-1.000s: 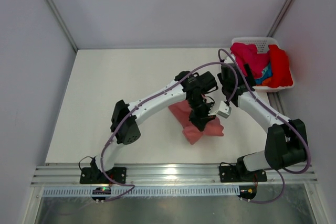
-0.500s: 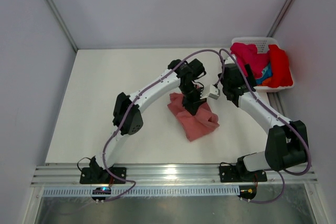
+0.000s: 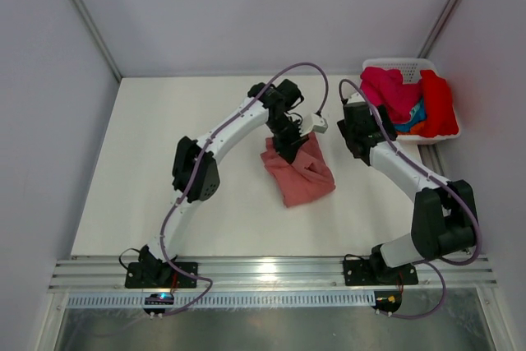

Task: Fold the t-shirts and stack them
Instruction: Fold the tshirt

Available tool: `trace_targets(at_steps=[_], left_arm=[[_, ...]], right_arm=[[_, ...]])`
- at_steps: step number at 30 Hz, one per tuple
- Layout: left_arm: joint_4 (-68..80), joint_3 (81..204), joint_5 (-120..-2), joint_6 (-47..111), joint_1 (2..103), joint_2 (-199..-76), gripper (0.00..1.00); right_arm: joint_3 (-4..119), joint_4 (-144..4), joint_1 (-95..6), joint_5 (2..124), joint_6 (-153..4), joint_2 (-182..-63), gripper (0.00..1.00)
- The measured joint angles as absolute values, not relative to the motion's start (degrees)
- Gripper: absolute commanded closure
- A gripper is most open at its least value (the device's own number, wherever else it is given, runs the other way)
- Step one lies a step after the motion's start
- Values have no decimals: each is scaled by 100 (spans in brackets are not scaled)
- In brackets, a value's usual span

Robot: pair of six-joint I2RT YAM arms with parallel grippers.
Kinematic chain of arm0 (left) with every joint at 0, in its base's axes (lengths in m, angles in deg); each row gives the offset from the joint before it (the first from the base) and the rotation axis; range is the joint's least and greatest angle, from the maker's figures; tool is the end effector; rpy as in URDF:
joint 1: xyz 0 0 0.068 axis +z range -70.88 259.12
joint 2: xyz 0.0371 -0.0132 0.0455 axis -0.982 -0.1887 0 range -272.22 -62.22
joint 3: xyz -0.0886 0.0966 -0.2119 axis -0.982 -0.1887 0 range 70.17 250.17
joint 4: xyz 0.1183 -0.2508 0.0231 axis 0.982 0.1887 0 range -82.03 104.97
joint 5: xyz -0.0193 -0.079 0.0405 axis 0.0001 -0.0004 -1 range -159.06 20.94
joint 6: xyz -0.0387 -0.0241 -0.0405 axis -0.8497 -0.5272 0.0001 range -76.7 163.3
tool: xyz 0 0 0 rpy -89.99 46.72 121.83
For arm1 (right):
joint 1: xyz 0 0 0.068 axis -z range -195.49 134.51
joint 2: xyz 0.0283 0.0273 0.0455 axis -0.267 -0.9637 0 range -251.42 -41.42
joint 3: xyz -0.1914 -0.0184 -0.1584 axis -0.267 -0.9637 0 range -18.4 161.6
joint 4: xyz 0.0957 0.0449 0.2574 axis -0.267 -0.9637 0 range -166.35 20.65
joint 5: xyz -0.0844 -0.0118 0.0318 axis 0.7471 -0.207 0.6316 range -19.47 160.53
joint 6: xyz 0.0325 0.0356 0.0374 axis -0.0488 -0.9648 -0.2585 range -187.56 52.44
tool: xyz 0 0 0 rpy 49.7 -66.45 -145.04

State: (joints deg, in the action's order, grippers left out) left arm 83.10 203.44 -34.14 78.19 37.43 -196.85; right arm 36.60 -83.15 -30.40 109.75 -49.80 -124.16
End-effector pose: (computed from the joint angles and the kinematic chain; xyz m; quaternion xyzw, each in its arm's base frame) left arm 0.3400 -0.3375 0.2294 0.6147 0.7216 -0.3041 0.0944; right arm 0.3284 0.0576 0.2093 -0.1094 0.8631 -0.3155 0.3789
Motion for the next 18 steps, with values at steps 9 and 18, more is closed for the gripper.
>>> trace_targets(at_steps=[9, 18], left_arm=[[7670, 20344, -3620, 7640, 3798, -19923, 100], [6903, 20344, -3952, 7185, 3953, -20155, 96]], right_arm=[[3717, -8722, -3040, 10367, -5079, -12536, 1], [3734, -8805, -3040, 10042, -5109, -12691, 1]])
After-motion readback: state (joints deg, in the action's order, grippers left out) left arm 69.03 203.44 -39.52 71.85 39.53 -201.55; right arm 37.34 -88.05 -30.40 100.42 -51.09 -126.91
